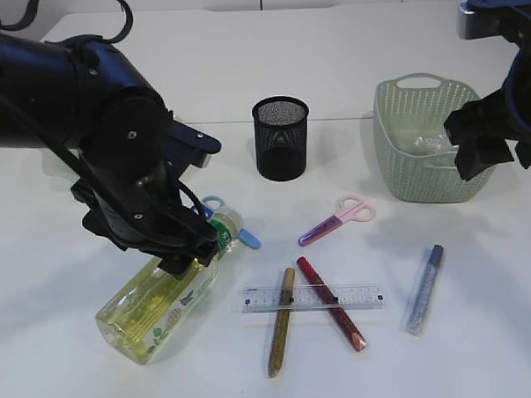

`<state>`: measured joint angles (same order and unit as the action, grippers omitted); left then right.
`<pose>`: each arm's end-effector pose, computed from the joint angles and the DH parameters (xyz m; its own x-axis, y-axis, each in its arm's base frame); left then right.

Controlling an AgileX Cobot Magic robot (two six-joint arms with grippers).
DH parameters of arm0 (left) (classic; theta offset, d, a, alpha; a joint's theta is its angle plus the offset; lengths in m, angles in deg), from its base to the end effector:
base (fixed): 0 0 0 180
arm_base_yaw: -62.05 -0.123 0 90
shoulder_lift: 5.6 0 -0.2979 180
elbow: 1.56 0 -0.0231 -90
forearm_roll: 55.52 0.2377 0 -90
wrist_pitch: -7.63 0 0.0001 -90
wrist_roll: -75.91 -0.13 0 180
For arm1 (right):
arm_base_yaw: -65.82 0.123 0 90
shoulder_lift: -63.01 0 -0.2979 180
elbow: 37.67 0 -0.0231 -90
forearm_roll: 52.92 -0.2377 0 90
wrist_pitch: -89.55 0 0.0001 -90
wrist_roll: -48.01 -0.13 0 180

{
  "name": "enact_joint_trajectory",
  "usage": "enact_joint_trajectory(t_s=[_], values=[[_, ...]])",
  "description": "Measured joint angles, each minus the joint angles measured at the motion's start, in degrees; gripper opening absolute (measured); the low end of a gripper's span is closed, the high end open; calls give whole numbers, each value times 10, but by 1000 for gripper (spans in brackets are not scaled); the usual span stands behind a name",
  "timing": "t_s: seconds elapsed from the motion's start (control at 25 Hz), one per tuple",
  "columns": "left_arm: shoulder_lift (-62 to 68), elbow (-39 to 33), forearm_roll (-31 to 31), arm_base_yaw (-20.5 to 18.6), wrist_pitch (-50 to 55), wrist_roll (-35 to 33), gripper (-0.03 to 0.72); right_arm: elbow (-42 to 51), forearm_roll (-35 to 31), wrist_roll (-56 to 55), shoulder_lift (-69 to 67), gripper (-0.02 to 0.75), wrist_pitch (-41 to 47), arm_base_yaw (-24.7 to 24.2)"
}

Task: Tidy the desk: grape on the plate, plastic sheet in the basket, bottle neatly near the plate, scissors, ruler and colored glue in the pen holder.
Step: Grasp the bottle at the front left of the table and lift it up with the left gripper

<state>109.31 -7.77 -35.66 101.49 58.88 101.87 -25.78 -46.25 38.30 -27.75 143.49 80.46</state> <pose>0.3008 -0.2028 0.1664 -0.8743 0.4336 -0.2180 0.3897 0.8949 0.2173 0.2862 0.0622 0.2727 -0.9038 -0.1326 -0.4069 -0.1250 0.9911 -0.0454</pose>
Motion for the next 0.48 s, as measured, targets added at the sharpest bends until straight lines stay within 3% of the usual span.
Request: enact_joint_trajectory(t_s=[0.48], values=[[-1,0,-38,-14,-50,-29,584,0,0,0,0,526,1,0]])
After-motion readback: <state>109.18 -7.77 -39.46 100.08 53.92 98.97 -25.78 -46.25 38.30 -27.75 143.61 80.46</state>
